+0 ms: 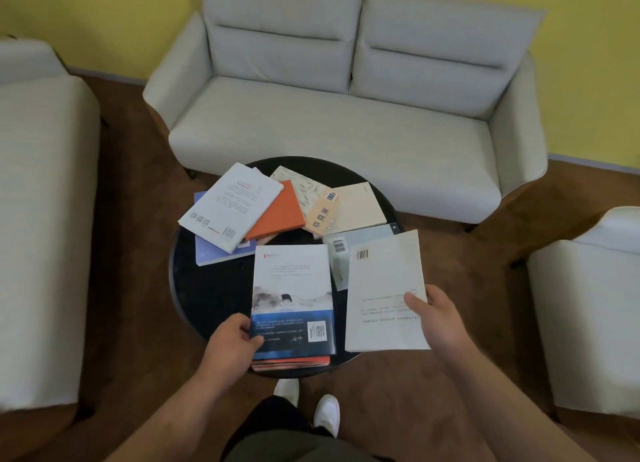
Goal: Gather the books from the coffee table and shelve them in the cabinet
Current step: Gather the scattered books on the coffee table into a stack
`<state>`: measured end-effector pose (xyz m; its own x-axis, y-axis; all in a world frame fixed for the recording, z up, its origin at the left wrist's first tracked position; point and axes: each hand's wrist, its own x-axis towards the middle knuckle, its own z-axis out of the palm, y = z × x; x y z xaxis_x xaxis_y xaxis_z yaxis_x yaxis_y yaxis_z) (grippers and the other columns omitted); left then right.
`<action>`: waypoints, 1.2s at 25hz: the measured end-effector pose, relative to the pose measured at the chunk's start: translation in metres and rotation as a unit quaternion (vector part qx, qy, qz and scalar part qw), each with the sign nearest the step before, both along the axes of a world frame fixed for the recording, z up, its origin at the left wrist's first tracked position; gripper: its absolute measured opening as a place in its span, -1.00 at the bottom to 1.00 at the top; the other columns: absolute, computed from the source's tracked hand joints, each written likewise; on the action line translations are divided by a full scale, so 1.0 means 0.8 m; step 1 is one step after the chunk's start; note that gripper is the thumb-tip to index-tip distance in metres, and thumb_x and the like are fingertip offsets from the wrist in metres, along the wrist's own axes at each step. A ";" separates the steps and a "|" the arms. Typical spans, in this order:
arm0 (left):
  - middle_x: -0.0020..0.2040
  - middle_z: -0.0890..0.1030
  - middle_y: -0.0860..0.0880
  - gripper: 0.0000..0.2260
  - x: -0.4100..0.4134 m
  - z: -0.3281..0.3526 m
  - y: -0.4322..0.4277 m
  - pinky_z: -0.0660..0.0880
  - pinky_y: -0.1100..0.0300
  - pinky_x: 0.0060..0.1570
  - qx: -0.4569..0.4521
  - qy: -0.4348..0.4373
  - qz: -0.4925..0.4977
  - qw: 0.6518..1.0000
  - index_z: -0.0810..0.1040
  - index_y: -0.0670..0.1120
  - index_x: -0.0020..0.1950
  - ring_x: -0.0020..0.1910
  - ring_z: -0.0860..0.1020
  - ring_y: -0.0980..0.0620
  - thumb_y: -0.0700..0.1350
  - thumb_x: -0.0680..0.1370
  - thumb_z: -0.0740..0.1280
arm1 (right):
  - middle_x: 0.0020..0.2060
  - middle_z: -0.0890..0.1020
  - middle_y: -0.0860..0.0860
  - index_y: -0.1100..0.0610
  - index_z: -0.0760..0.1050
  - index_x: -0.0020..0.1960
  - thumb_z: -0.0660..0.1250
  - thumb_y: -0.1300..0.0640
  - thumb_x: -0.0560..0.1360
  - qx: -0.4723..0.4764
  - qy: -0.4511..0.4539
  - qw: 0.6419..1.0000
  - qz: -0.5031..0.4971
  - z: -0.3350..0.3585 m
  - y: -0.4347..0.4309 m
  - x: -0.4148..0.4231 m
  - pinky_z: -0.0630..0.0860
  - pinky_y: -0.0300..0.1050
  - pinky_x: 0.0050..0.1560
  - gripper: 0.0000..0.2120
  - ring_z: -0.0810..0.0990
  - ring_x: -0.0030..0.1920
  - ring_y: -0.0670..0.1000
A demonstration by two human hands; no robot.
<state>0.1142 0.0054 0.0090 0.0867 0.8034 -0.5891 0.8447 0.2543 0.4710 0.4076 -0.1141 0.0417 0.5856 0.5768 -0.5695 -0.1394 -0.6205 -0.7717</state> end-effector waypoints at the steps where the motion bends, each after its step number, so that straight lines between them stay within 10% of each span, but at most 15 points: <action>1: 0.16 0.55 -0.13 -0.69 0.001 0.005 -0.004 0.58 0.03 0.08 0.050 0.026 -0.002 0.998 0.48 -0.08 0.25 0.10 0.56 -0.06 -0.11 0.54 0.43 | 0.13 0.67 -0.02 0.02 0.49 0.20 0.34 0.07 0.64 0.021 -0.005 1.000 -0.002 0.007 -0.003 -0.001 0.67 -0.05 -0.11 -0.85 0.71 0.01 0.06; 3: 0.19 0.52 -0.13 -0.60 0.020 0.032 -0.004 0.57 0.08 0.02 0.142 -0.014 0.029 0.989 0.42 -0.09 0.38 0.10 0.54 -0.06 -0.05 0.57 0.38 | 0.10 0.69 -0.08 -0.02 0.50 0.18 0.37 0.10 0.61 0.083 -0.037 0.996 0.012 0.027 -0.011 -0.005 0.68 -0.10 -0.14 -0.84 0.73 0.00 0.03; 5: 0.00 0.59 -0.12 -0.67 0.060 0.070 0.011 0.51 0.18 -0.24 -0.016 -0.251 0.152 0.956 0.41 -0.07 0.37 -0.18 0.56 0.01 0.02 0.65 0.24 | 0.07 0.68 -0.16 -0.07 0.51 0.20 0.40 0.11 0.59 0.154 -0.091 0.981 0.072 0.047 -0.011 -0.007 0.70 -0.11 -0.11 -0.79 0.71 0.06 -0.04; 7: -0.21 0.60 -0.14 -0.64 0.097 0.093 0.026 0.49 0.17 -0.40 -0.211 -0.431 0.217 0.851 0.43 0.00 0.35 -0.40 0.51 0.02 0.16 0.66 0.12 | 0.06 0.66 -0.25 -0.12 0.53 0.22 0.43 0.12 0.56 0.193 -0.133 0.960 0.153 0.069 -0.006 -0.010 0.69 -0.19 -0.08 -0.72 0.65 0.14 -0.13; 11: -0.27 0.64 -0.19 -0.51 0.107 0.104 0.046 0.57 0.24 -0.48 -0.331 -0.514 0.242 0.753 0.55 -0.06 0.20 -0.44 0.59 -0.04 0.29 0.60 0.11 | -0.01 0.58 -0.43 -0.19 0.62 0.17 0.51 0.17 0.50 0.181 -0.278 0.901 0.278 0.101 0.011 -0.014 0.64 -0.06 0.04 -0.66 0.47 0.17 -0.26; 15: 0.05 0.67 -0.33 -0.53 0.069 0.092 0.040 0.68 0.03 -0.35 -0.385 -0.590 0.242 0.668 0.54 -0.18 0.32 -0.16 0.72 -0.29 -0.01 0.46 0.42 | 0.48 0.33 -0.22 -0.17 0.61 0.28 0.49 0.11 0.52 0.100 -0.337 0.905 0.240 0.082 0.022 -0.013 0.36 0.06 0.47 -0.63 0.19 0.51 -0.13; 19: 0.28 0.61 -0.24 -0.50 0.046 0.074 0.035 0.65 -0.15 -0.10 -0.344 -0.531 0.194 0.750 0.53 -0.02 0.28 0.20 0.61 -0.31 -0.44 0.42 0.29 | 0.47 0.34 -0.20 -0.19 0.46 0.34 0.34 0.29 0.60 0.144 -0.056 0.976 0.155 0.059 0.028 -0.037 0.56 -0.32 0.17 -0.54 0.40 0.33 -0.43; 23: 0.24 0.67 -0.11 -0.50 0.040 0.065 0.028 0.58 -0.23 0.15 -0.263 -0.471 0.135 0.831 0.49 -0.01 0.35 0.23 0.63 -0.18 -0.47 0.55 0.17 | 0.18 0.68 0.02 0.05 0.49 0.33 0.28 0.23 0.66 0.110 0.132 0.985 0.016 0.023 0.051 -0.055 0.64 -0.11 -0.14 -0.73 0.65 0.21 0.05; 30: 0.13 0.57 0.00 -0.77 0.046 0.021 0.038 0.61 0.08 0.05 0.035 -0.063 -0.038 0.997 0.56 -0.07 0.12 0.06 0.58 0.07 0.01 0.53 0.40 | 0.13 0.69 -0.06 0.09 0.62 0.24 0.34 0.21 0.60 -0.024 -0.016 0.986 0.166 -0.025 0.097 -0.076 0.54 -0.25 -0.17 -0.76 0.66 0.10 0.01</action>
